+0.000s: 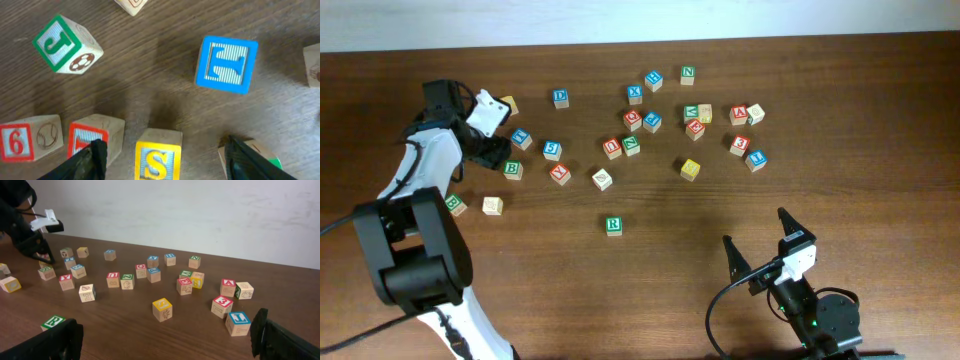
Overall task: Spell out RSS
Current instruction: 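Move the left gripper left and grasp a yellow S block, then carry the S block and place it right of the R block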
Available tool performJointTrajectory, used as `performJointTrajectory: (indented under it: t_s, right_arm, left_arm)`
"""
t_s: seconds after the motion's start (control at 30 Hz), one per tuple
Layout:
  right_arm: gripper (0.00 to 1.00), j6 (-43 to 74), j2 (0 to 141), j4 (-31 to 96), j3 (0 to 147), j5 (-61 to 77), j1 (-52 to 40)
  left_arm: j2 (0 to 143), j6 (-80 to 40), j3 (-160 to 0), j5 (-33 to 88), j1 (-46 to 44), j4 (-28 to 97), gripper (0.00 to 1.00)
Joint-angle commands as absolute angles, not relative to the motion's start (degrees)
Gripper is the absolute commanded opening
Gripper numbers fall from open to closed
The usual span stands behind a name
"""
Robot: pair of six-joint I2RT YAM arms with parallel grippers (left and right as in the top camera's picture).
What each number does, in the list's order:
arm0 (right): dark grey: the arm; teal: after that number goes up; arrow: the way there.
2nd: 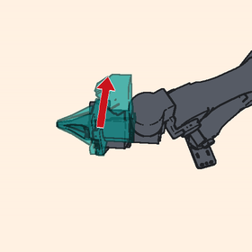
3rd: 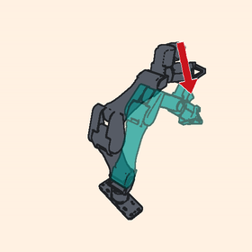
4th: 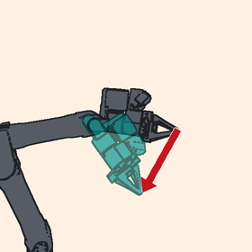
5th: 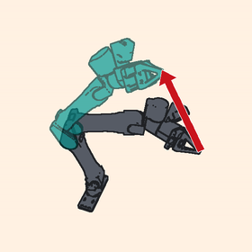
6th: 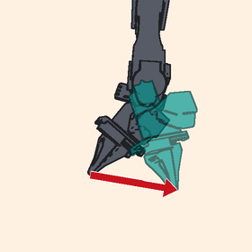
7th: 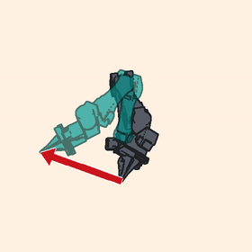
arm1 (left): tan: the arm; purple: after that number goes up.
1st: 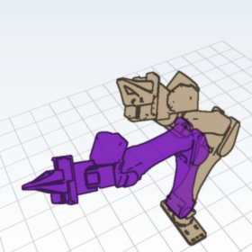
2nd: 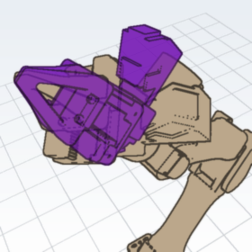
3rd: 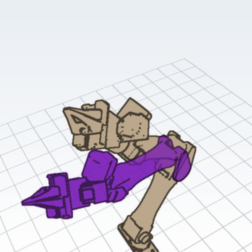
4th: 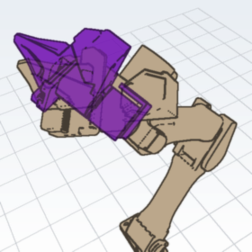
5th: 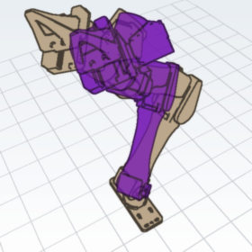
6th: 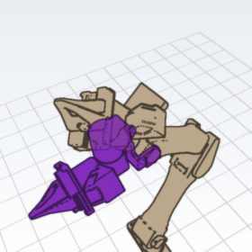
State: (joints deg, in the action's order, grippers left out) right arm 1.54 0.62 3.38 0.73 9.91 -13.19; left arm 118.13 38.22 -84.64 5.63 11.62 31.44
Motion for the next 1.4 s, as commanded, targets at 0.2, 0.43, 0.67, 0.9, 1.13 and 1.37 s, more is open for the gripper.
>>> performJointTrajectory:
  t_s: [0.2, 0.43, 0.67, 0.9, 1.13, 1.37]
  right_arm:
    - [0.98, 2.2, 0.2, 3.6, 0.3, 9.5, -13.5]
    - [0.98, 2.2, 0.2, 3.6, 0.3, 9.5, -13.5]
    - [0.98, 2.2, 0.2, 3.6, 0.3, 9.5, -13.5]
    - [0.98, 2.2, 0.2, 3.6, 0.3, 9.5, -13.5]
    - [0.98, 2.2, 0.2, 3.6, 0.3, 9.5, -13.5]
    - [0.98, 2.2, 0.2, 3.6, 0.3, 9.5, -13.5]
  left_arm:
    - [122.4, 39.1, -85.3, 6.6, 12.1, 30.4, 0.58]
    - [122.9, 38.2, -85.3, 6.7, 13.6, 30.4, 0.44]
    - [122.9, 38.2, -85.3, 6.7, 13.6, 30.4, 0.32]
    - [122.9, 36.8, -85.3, 6.7, 13.6, 30.0, 0.25]
    - [121.8, 27.3, -87.6, 6.9, 13.4, 29.6, 0.11]
    - [102.0, 13.0, -96.0, 9.5, 5.6, 42.2, 0.02]
